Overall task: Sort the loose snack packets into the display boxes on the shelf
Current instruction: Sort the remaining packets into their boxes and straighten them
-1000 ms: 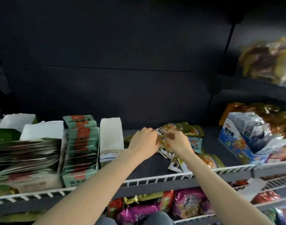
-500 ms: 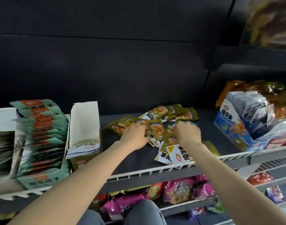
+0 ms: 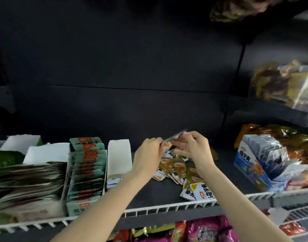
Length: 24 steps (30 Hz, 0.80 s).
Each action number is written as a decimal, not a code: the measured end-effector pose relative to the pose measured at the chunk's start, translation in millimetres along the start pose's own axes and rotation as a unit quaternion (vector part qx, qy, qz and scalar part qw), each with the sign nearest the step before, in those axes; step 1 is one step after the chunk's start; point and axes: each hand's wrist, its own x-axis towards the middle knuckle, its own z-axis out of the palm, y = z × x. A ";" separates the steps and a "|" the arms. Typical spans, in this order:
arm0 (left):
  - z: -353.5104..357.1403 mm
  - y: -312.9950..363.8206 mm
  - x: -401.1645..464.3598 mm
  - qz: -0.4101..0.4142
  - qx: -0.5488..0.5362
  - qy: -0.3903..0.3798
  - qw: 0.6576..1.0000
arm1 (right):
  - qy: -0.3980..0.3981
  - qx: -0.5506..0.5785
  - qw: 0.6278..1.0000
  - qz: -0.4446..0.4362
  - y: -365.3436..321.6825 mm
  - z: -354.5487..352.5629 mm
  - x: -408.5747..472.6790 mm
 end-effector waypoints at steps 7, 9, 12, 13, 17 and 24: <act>-88.4 -53.1 -2.5 -0.014 -0.085 0.062 0.994 | -0.127 -0.078 0.984 -0.099 -25.9 69.1 -23.8; -109.9 -67.1 -6.1 -0.015 -0.090 0.085 0.992 | -0.116 -0.099 0.979 -0.137 -30.3 93.5 -24.4; -139.1 -84.5 -14.0 -0.028 -0.059 0.129 0.989 | -0.114 -0.162 0.961 -0.194 -35.5 127.7 -28.1; -147.5 -90.0 -16.9 -0.032 -0.049 0.137 0.989 | -0.122 -0.166 0.959 -0.196 -35.7 138.0 -30.1; -169.1 -120.4 -26.2 -0.055 -0.003 0.109 0.992 | -0.176 -0.182 0.951 -0.179 -32.2 170.9 -36.0; -174.0 -151.3 -34.3 -0.140 0.040 -0.044 0.988 | -0.220 -0.330 0.899 -0.187 -17.6 192.0 -29.6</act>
